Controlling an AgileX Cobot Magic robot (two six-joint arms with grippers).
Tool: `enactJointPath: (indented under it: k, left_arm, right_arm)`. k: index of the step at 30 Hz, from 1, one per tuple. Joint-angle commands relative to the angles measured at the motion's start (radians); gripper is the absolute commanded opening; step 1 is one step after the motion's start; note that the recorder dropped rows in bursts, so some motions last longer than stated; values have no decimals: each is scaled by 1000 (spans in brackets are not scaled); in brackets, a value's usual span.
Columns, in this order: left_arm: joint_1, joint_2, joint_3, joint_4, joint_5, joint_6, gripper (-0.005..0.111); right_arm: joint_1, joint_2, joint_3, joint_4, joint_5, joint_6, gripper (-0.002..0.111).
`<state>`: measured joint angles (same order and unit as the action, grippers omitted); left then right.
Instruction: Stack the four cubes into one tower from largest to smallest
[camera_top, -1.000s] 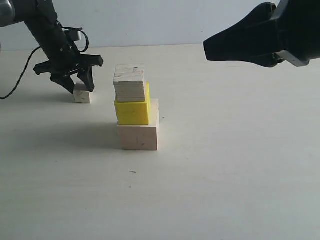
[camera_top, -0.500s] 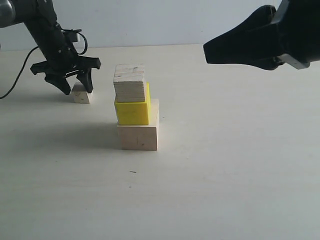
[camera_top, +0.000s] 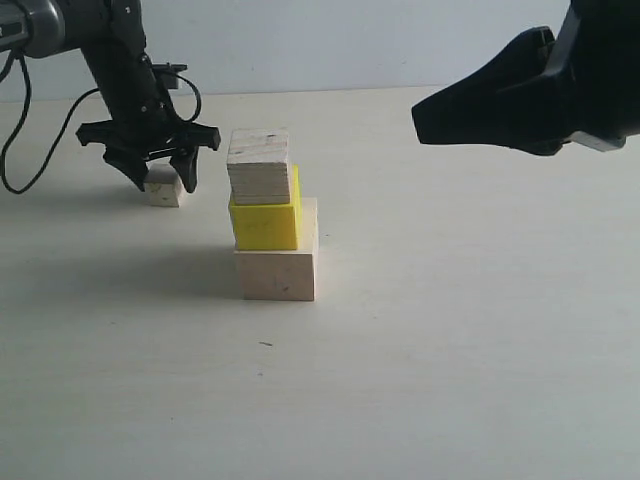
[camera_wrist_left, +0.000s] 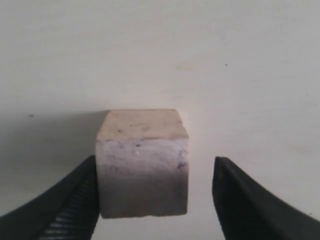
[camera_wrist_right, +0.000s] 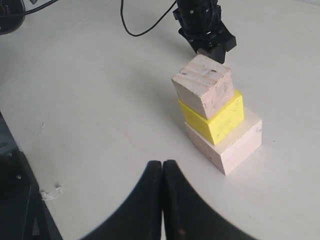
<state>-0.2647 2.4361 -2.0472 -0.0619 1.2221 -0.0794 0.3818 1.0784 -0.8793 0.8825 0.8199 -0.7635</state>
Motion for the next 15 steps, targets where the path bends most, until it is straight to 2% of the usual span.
enactJointPath:
  k: [1, 15]
  left_arm:
    - [-7, -9, -2, 31, -1, -30, 61]
    - [-7, -9, -2, 52, -28, -34, 61]
  right_arm:
    - [-5, -7, 5, -4, 18, -3, 0]
    - [-5, -7, 5, -4, 45, 5, 0]
